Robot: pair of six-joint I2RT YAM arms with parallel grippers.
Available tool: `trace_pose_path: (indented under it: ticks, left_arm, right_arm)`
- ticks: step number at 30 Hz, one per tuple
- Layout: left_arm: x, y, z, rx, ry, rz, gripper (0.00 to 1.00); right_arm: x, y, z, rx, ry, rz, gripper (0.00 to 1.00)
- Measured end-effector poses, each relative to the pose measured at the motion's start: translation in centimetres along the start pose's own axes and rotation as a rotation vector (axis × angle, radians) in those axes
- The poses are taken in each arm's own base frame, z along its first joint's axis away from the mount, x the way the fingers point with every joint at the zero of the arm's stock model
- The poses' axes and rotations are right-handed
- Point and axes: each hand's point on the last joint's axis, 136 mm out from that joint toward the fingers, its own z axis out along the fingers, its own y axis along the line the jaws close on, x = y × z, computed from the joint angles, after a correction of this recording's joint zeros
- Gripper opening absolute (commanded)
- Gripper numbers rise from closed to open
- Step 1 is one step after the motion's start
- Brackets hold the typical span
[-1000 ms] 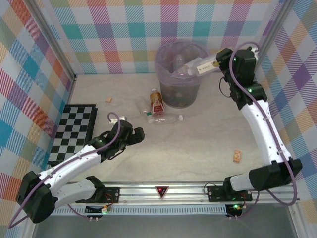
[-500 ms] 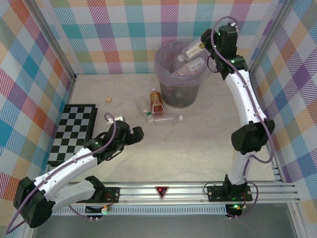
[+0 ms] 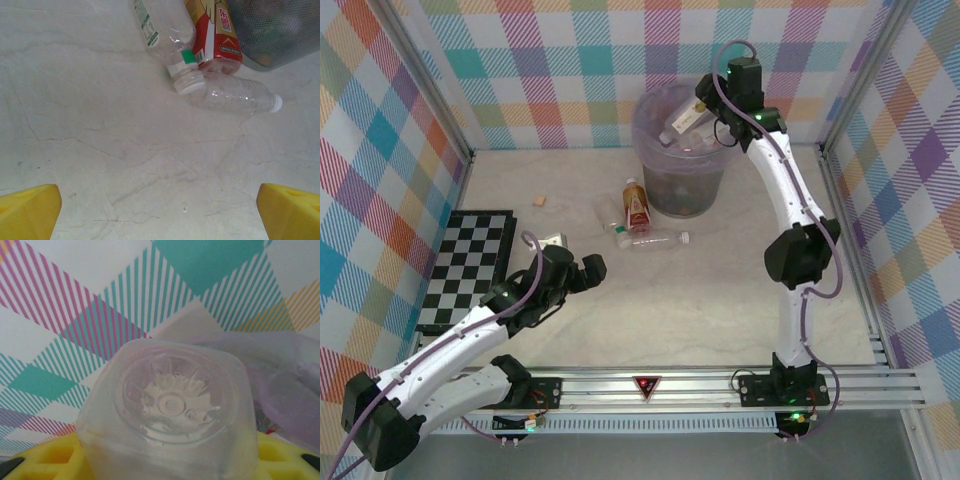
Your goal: Put the plastic bottles in the bin
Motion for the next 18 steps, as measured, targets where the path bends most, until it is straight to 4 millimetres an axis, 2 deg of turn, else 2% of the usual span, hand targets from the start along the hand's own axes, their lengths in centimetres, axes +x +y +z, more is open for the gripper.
trace_pose_path:
  ticks: [6,11,18]
  left_arm:
    - [0.2,0.2,0.1,-0.003,0.005,-0.010,1.00]
    - [0.5,0.2,0.2,-0.003,0.013,-0.015,1.00]
    - [0.7,0.0,0.2,0.011,0.028,-0.015,1.00]
  right_arm:
    - [1.8,-0.6,1.7,0.014,0.068,0.010,0.58]
    - [2.6,-0.8,1.7,0.017,0.105,0.042,0.73]
    - [2.9,-1.4,1.2,0.050,0.121,0.038,0.79]
